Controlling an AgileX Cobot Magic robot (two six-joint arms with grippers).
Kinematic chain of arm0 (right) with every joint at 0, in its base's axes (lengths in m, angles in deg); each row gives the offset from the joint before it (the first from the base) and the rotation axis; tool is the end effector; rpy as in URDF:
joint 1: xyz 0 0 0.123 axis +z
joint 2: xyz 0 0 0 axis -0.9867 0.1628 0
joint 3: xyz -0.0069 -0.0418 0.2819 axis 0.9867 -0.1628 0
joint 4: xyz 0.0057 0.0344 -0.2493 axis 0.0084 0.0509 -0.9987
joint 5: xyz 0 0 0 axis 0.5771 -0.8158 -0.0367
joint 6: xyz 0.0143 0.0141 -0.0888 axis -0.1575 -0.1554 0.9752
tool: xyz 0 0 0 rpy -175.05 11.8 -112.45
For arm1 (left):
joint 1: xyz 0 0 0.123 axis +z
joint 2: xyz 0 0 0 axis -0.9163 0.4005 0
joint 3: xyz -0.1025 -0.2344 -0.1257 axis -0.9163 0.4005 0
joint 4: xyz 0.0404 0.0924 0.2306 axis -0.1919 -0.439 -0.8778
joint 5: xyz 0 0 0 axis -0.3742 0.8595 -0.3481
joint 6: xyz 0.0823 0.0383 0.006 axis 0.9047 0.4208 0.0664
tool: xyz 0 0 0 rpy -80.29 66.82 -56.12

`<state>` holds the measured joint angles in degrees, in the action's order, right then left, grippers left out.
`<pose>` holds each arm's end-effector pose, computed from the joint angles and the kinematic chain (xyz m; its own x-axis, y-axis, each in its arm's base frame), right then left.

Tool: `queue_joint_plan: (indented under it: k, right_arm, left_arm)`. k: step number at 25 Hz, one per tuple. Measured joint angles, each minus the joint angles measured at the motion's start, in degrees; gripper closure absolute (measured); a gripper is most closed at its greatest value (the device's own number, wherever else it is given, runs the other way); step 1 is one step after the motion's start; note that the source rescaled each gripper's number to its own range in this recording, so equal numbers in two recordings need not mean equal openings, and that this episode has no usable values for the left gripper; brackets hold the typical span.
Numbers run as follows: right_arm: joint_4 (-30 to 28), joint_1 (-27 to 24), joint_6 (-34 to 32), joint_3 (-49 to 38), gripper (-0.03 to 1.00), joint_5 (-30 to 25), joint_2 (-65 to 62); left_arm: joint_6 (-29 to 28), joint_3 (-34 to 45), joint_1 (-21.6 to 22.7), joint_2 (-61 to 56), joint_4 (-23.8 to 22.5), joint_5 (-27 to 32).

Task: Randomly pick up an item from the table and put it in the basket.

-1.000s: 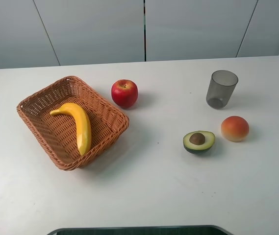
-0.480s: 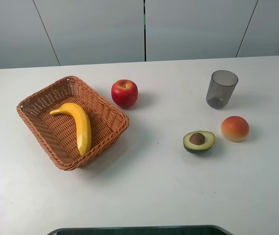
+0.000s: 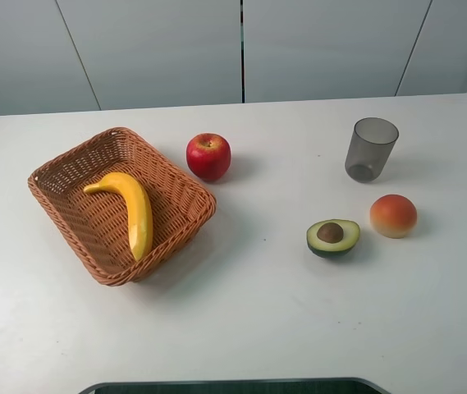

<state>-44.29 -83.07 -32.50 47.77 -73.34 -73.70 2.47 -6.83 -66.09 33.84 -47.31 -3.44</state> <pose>-0.0079 0.0019 0.2780 -0.4743 0.0379 -0.8796 0.0359 0.9991 0.0237 -0.0073 0.0010 0.2786 -0.4630 0.0035 -0.8864 -0.0122 0.9999 0.0103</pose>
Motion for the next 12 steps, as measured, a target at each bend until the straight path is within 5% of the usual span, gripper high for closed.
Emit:
queue_joint_plan:
  k: [12]
  right_arm:
    - [0.0, 0.0, 0.0, 0.0, 0.05, 0.0, 0.0]
  left_arm:
    - [0.0, 0.0, 0.0, 0.0, 0.0, 0.0]
